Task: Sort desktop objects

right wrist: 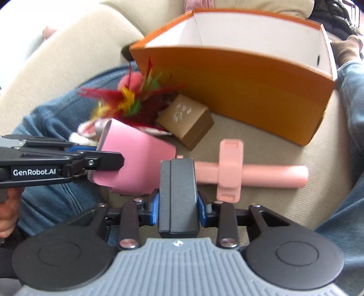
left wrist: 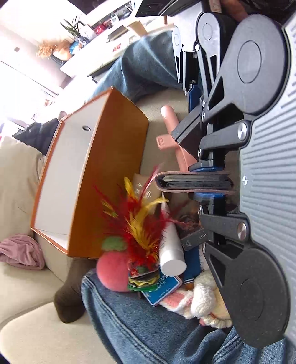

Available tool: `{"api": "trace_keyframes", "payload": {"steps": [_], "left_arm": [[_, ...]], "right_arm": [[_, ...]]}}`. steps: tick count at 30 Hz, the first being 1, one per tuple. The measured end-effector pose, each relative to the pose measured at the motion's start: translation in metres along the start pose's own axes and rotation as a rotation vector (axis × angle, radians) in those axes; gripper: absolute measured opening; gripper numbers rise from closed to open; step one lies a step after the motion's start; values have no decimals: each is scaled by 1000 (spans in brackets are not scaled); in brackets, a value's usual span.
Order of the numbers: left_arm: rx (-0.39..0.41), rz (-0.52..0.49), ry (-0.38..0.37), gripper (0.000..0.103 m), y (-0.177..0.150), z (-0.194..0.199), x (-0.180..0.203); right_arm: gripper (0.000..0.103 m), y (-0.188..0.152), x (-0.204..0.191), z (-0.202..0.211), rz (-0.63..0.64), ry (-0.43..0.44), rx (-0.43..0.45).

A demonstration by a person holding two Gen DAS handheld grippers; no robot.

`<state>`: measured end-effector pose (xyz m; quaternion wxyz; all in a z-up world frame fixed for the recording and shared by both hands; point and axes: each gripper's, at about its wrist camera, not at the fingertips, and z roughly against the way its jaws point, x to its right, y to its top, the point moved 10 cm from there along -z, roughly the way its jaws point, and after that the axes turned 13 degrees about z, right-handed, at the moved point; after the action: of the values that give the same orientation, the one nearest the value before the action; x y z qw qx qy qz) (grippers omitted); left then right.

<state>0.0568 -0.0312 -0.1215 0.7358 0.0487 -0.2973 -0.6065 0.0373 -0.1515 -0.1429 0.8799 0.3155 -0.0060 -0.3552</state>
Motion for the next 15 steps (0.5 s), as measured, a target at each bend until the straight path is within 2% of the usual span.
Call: {"api": "trace_keyframes", "payload": {"steps": [7,15], "left_arm": [[46,-10,-80,19,22,29,22],[142,-42,-126,18,72,56,43]], "right_arm": [[35,28,11,44,23,-42,100],[35,79,22,80,67,-107,231]]}}
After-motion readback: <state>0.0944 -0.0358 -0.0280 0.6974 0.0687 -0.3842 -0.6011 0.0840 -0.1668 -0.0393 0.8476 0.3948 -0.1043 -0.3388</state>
